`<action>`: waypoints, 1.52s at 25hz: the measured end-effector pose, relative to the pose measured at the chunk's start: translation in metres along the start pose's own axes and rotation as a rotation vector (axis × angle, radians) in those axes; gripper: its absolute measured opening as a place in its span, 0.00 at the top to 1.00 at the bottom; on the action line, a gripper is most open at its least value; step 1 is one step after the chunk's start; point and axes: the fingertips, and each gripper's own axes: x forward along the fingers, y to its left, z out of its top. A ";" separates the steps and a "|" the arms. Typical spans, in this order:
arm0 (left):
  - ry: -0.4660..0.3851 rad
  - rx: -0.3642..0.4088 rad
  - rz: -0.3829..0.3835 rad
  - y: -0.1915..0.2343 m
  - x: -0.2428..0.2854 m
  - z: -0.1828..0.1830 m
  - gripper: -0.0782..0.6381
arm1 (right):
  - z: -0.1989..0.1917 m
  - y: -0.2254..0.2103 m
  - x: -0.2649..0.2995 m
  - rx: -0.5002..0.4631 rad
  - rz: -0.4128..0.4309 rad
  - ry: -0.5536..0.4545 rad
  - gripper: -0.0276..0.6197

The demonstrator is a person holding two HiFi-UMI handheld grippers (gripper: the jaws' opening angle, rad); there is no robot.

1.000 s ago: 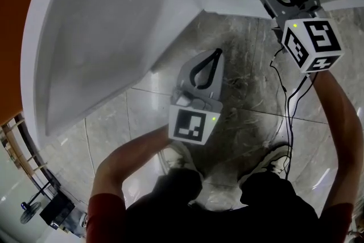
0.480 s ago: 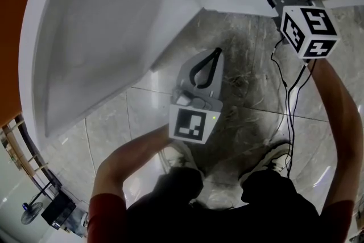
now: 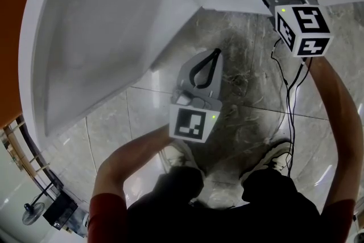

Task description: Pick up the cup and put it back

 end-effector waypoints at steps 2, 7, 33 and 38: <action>0.002 0.008 -0.001 -0.001 -0.001 -0.001 0.89 | 0.000 -0.002 -0.001 0.014 -0.005 0.005 0.48; 0.000 0.035 -0.006 -0.002 -0.002 0.001 0.89 | -0.002 -0.007 -0.004 0.044 -0.016 0.013 0.46; -0.051 0.043 0.029 0.001 -0.024 0.027 0.89 | -0.037 0.041 -0.058 0.016 0.074 0.120 0.46; -0.062 0.042 0.036 0.003 -0.028 0.031 0.89 | -0.039 0.064 -0.077 0.010 0.140 0.125 0.46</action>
